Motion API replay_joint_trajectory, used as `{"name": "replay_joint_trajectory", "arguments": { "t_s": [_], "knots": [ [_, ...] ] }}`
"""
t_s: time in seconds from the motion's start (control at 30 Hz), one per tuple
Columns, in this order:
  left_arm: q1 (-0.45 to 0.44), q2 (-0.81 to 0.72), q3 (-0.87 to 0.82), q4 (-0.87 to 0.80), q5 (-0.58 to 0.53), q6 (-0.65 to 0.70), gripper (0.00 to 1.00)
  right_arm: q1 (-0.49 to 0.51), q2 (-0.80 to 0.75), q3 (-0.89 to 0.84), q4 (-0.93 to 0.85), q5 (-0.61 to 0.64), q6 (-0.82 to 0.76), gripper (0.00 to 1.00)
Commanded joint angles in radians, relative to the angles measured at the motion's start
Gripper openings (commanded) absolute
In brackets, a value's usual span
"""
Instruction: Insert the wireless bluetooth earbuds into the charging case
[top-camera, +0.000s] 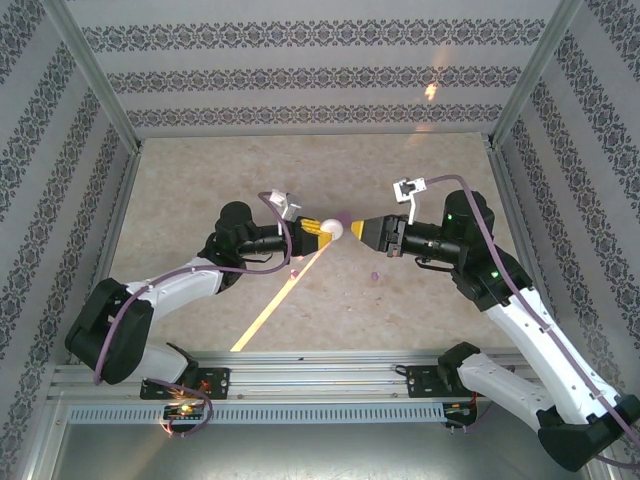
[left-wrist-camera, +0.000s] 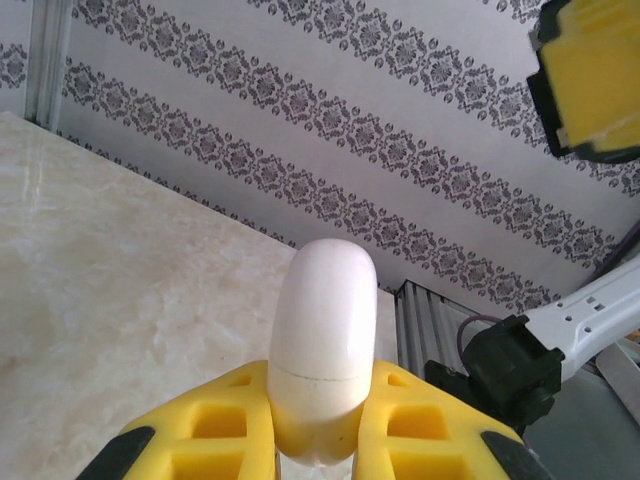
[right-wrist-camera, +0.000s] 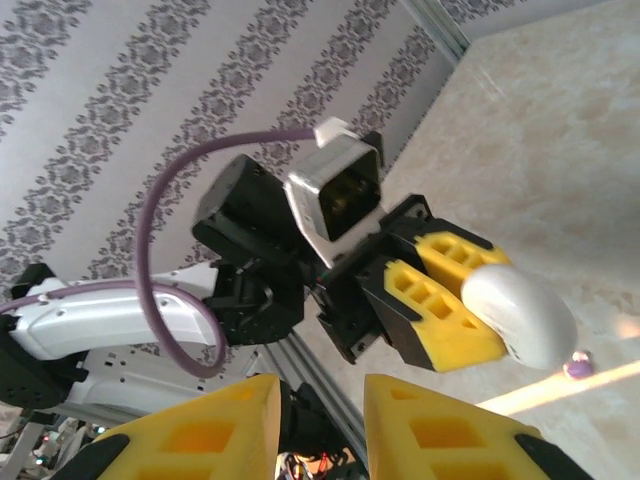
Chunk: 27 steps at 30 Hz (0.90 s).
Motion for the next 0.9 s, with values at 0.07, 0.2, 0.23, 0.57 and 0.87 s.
{"name": "replay_joint_trajectory", "arguments": {
  "t_s": [0.07,0.2,0.23,0.57,0.87],
  "knots": [
    [0.014,-0.009,-0.002,0.045,-0.017,-0.012,0.03,-0.014,0.021,0.015,-0.155,0.17,-0.056,0.32],
    [0.027,-0.053,0.014,-0.137,-0.061,0.066,0.04,-0.015,0.028,-0.013,-0.223,0.305,-0.045,0.32],
    [0.033,-0.063,0.022,-0.195,-0.078,0.085,0.04,-0.015,0.029,-0.028,-0.228,0.331,-0.033,0.32],
    [0.195,0.017,0.098,-0.392,-0.129,-0.048,0.04,0.009,0.127,-0.143,-0.172,0.366,0.05,0.34],
    [0.34,0.242,0.25,-0.611,-0.276,-0.088,0.03,0.033,0.263,-0.134,-0.112,0.349,0.037,0.37]
  ]
}}
